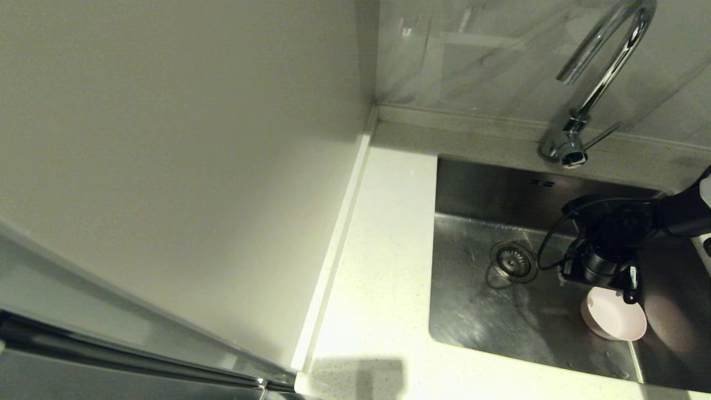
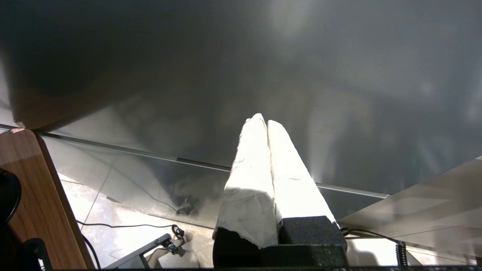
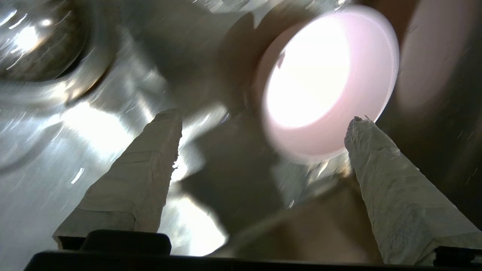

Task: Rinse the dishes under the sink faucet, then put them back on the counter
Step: Put a bowl back to the table from the sink

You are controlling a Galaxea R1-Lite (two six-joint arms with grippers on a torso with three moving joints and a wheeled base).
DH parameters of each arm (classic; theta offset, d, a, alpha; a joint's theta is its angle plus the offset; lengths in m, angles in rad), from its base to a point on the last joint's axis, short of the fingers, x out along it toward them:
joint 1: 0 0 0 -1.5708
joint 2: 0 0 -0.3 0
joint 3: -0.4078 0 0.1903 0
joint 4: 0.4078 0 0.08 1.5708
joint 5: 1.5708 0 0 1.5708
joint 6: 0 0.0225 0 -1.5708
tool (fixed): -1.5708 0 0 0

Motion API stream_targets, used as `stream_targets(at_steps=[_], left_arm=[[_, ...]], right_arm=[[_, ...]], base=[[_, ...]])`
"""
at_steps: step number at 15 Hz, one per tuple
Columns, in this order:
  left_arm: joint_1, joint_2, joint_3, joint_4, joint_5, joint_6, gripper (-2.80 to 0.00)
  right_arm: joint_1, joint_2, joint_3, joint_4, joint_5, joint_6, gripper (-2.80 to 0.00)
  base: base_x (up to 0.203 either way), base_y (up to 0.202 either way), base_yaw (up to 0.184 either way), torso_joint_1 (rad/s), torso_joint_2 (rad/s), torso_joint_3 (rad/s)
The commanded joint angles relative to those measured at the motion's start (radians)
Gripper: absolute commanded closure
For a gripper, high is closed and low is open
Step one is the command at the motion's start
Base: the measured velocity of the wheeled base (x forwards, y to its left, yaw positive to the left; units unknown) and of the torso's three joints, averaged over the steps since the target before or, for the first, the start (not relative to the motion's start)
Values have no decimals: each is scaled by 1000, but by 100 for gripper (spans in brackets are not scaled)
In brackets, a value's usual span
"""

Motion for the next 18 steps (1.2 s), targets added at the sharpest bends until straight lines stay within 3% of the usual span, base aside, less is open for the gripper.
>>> stream_targets(at_steps=[1, 6, 18], left_arm=[[0, 0, 3, 0, 0, 0, 0], [0, 0, 3, 0, 0, 0, 0], [0, 0, 3, 0, 0, 0, 0]], right_arm=[[-49, 63, -32, -1, -11, -18, -280], [-117, 99, -49, -25, -16, -44, -280], [-117, 106, 1, -23, -4, -153, -280]], base=[[0, 0, 0, 0, 0, 0], [0, 0, 0, 0, 0, 0], [0, 0, 0, 0, 0, 0]])
